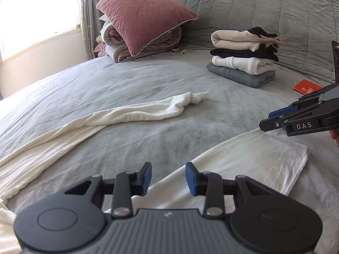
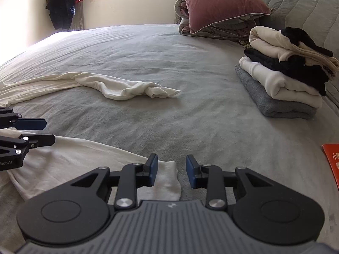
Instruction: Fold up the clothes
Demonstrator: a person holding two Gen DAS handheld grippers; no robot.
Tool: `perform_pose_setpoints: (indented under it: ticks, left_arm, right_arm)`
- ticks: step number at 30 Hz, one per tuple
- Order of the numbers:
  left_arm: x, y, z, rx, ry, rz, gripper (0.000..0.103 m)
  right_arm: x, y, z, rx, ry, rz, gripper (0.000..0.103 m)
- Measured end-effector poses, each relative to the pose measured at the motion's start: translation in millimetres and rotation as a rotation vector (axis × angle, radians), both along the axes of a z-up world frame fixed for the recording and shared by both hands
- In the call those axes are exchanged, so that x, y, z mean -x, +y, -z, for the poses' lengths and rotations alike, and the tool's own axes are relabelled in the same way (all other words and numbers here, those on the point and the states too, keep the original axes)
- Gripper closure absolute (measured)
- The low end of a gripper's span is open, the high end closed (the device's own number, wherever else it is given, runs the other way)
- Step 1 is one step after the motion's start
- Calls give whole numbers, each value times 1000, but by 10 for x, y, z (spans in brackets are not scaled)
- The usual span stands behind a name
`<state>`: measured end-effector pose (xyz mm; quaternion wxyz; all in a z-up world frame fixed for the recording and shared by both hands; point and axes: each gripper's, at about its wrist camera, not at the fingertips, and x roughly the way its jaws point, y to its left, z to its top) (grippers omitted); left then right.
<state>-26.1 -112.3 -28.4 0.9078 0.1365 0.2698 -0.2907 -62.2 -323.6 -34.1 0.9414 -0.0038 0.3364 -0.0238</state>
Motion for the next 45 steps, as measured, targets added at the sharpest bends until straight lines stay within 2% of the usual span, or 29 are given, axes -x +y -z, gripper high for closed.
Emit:
perform_pose_setpoints:
  ticks: [13, 22, 27, 32, 35, 37, 40, 45]
  left_arm:
    - [180, 521, -165, -1, 13, -69, 58]
    - [281, 1122, -74, 0, 128, -225, 58]
    - [351, 1475, -20, 22, 169, -295, 58]
    - [331, 1749, -1, 25, 170, -367, 58]
    - [289, 1813, -40, 42, 165, -379, 58]
    - [259, 1793, -64, 49, 149, -366, 58]
    - [184, 1680, -84, 50, 123, -320, 58]
    - [29, 1353, -26, 49, 130, -227, 54]
  right_arm:
    - [46, 342, -136, -23, -9, -124, 69]
    - [108, 672, -106, -22, 14, -242, 69]
    - [123, 945, -98, -24, 21, -334, 69]
    - [71, 1191, -81, 14, 31, -409, 69]
    - [-48, 1163, -66, 56, 40, -359, 69]
    - [-132, 1055, -59, 40, 51, -306, 69]
    - [-204, 863, -47, 19, 63, -227, 69]
    - [-201, 571, -14, 59, 67, -115, 65]
